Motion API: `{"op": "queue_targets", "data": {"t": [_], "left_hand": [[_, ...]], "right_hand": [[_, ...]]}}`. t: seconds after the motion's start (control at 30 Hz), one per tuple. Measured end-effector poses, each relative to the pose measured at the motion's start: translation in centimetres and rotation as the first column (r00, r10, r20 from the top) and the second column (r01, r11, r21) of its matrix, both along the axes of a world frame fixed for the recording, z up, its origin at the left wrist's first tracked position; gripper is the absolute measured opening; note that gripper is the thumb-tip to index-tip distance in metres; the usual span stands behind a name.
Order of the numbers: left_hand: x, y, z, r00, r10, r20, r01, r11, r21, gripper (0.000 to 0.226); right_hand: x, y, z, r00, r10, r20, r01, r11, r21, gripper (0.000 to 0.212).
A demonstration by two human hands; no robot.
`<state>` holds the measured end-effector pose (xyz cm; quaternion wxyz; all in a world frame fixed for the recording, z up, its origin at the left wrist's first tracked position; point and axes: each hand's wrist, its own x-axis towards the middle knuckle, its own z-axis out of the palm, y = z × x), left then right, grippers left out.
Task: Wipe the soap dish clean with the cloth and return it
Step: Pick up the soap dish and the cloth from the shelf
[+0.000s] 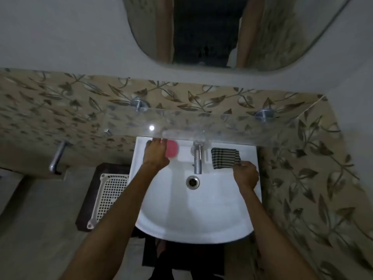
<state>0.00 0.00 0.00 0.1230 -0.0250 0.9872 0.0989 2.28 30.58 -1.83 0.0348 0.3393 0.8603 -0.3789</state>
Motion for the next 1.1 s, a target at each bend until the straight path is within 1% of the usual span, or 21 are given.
{"op": "queue_targets", "data": {"t": [0.07, 0.13, 0.23, 0.3, 0.37, 0.43, 0.53, 0.6, 0.73, 0.83, 0.9, 1.0, 1.1], "left_hand": [[-1.1, -0.3, -0.4, 0.997, -0.058, 0.040, 0.061, 0.995, -0.082, 0.078], [-1.8, -0.8, -1.2, 0.993, -0.086, 0.074, 0.096, 0.986, -0.134, 0.088], [-2.0, -0.8, -3.0, 0.984, -0.135, 0.117, 0.153, 0.974, -0.166, 0.096], [-2.2, -0.8, -3.6, 0.982, -0.137, 0.130, 0.156, 0.975, -0.156, 0.093], [-2.5, -0.9, -4.2, 0.983, -0.123, 0.134, 0.144, 0.977, -0.159, 0.077], [-2.9, -0.9, -4.6, 0.987, -0.113, 0.114, 0.130, 0.980, -0.150, 0.063], [-3.0, -1.1, -4.7, 0.993, -0.108, 0.046, 0.112, 0.991, -0.078, 0.061], [-2.8, -1.2, -4.6, 0.993, -0.113, 0.026, 0.114, 0.992, -0.061, 0.062], [-3.0, -1.2, -4.3, 0.982, -0.186, 0.027, 0.188, 0.972, -0.142, 0.052], [-3.1, -1.3, -4.0, 0.977, -0.212, 0.005, 0.211, 0.968, -0.137, 0.038], [-2.9, -1.5, -3.9, 0.976, -0.215, -0.017, 0.211, 0.967, -0.143, 0.034], [-2.5, -1.7, -3.9, 0.973, -0.229, -0.023, 0.223, 0.964, -0.142, 0.043], [-2.6, -1.9, -4.0, 0.973, -0.230, -0.023, 0.225, 0.965, -0.137, 0.054]], "right_hand": [[-1.0, 0.3, -0.3, 0.998, -0.004, 0.066, 0.005, 1.000, -0.008, 0.042], [-1.8, 0.4, -0.9, 0.994, 0.044, 0.102, -0.046, 0.999, 0.017, 0.055], [-2.4, 0.5, -2.2, 0.982, 0.119, 0.147, -0.129, 0.990, 0.058, 0.064], [-2.6, 0.6, -3.1, 0.976, 0.137, 0.168, -0.153, 0.985, 0.082, 0.066], [-2.9, 0.8, -3.8, 0.976, 0.137, 0.169, -0.156, 0.982, 0.109, 0.062], [-3.2, 0.9, -4.2, 0.982, 0.126, 0.141, -0.145, 0.980, 0.134, 0.050], [-3.5, 0.7, -4.3, 0.990, 0.106, 0.089, -0.119, 0.979, 0.163, 0.038], [-3.3, 0.4, -4.3, 0.995, 0.081, 0.061, -0.090, 0.984, 0.153, 0.034], [-3.3, 0.1, -4.4, 0.999, 0.023, 0.041, -0.026, 0.997, 0.070, 0.029], [-3.5, 0.2, -4.5, 0.999, -0.030, 0.014, 0.030, 0.999, 0.012, 0.021], [-3.5, 0.4, -4.5, 0.998, -0.061, -0.034, 0.060, 0.998, -0.033, 0.023], [-3.6, 0.6, -4.7, 0.991, -0.122, -0.050, 0.111, 0.976, -0.186, 0.027], [-3.8, 0.8, -4.9, 0.969, -0.247, -0.015, 0.223, 0.899, -0.377, 0.033]]}}
